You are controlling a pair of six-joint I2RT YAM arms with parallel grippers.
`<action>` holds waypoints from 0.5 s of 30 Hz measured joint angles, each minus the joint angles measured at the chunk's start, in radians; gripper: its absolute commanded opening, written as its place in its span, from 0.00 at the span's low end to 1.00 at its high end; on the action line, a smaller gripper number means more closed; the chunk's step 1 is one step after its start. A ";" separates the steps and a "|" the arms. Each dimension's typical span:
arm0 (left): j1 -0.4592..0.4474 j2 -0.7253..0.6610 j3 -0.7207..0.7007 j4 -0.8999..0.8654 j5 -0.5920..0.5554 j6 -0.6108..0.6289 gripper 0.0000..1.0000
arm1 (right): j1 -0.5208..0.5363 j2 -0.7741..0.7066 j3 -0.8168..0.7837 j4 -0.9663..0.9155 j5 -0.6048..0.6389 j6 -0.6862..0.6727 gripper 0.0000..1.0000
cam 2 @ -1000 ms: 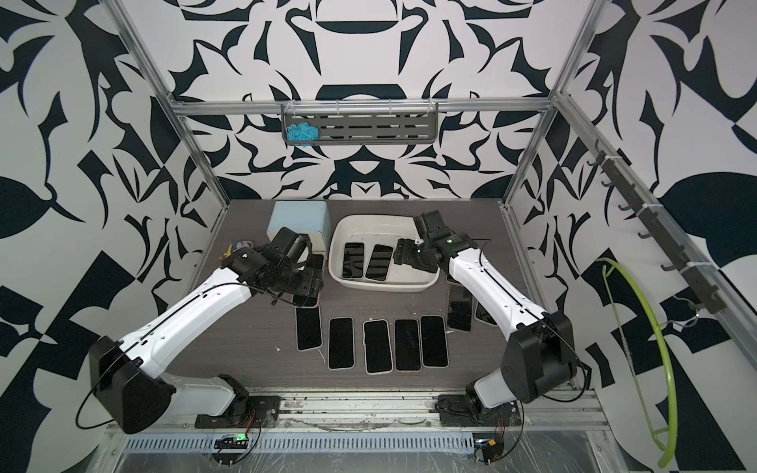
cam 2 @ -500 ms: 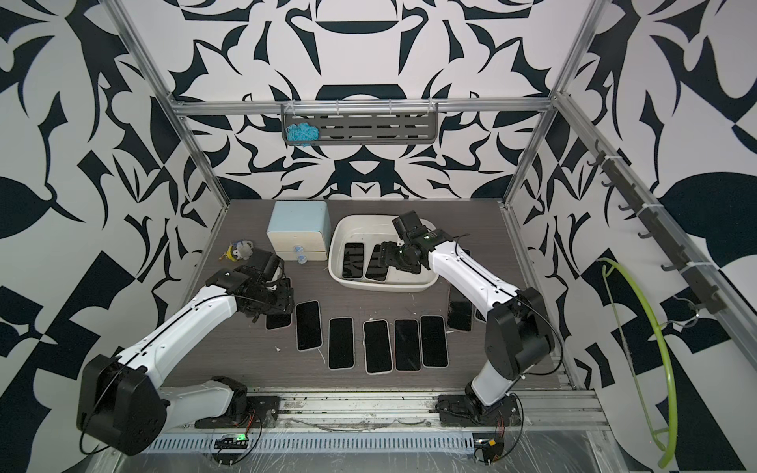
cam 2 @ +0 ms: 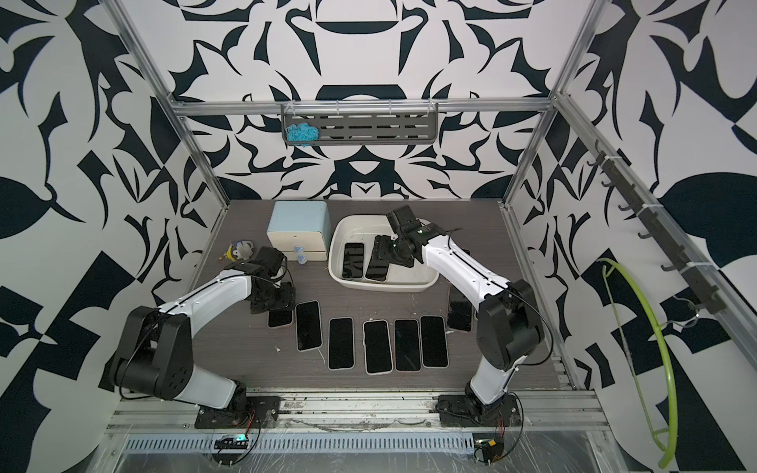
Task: Take the phone out of the storage box
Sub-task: Place the phone at the center of the board.
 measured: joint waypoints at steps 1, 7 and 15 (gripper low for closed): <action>0.011 0.023 0.010 0.001 0.002 0.014 0.75 | 0.000 0.002 0.000 0.000 -0.002 0.000 0.78; 0.058 0.131 0.072 0.029 0.002 0.089 0.76 | 0.000 0.005 0.000 -0.003 -0.002 0.001 0.78; 0.062 0.233 0.161 0.023 0.011 0.132 0.76 | 0.000 0.061 0.008 0.006 -0.006 0.006 0.78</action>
